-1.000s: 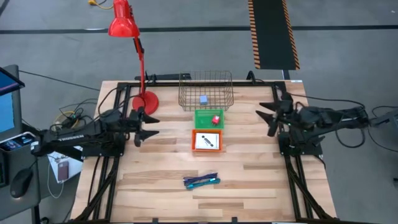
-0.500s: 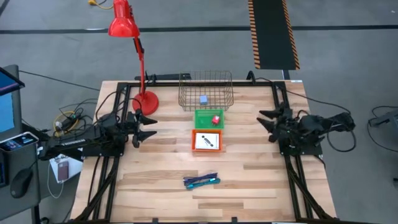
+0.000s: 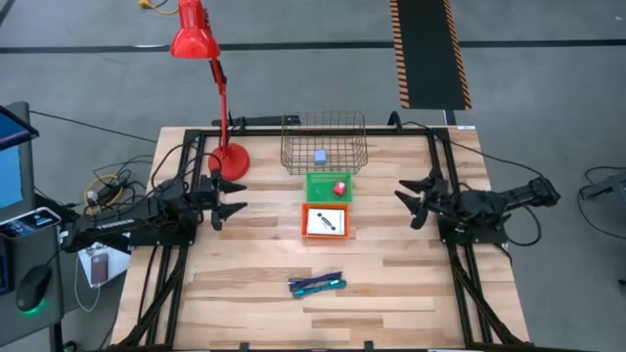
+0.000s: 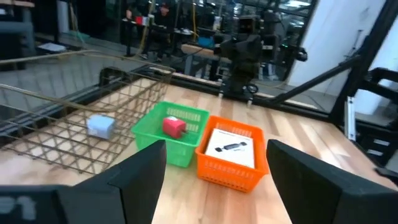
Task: Pick and place items into bin
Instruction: Put the blue charger adapter into the green basket
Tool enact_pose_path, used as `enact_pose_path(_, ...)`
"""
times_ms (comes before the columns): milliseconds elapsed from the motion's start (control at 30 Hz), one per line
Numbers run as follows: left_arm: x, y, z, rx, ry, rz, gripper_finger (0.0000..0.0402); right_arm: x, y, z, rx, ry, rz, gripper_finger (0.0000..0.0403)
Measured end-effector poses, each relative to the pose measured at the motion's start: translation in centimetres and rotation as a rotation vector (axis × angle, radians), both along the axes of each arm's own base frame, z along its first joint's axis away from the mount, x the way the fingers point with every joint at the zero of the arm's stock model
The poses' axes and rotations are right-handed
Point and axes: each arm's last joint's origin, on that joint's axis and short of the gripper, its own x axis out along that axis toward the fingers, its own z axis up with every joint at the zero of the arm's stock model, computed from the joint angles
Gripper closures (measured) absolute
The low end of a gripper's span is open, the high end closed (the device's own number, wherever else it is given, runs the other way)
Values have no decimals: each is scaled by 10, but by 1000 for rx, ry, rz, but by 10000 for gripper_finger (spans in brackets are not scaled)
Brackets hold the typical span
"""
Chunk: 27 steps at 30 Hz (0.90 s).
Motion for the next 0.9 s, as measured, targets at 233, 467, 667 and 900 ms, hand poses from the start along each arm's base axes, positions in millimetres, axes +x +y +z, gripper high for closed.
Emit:
enact_pose_path(233,0,1,-2,-16,20,40,136,2,1,-3,-31,45,8,216)
enact_pose_path(467,0,1,-3,-59,15,48,136,3,2,-3,-11,42,8,216)
enact_pose_path(667,0,1,-1,-56,-8,49,136,3,2,-3,-11,41,7,216)
enact_pose_path(900,-1,1,10,-51,-91,47,136,3,2,-3,-11,41,7,216)
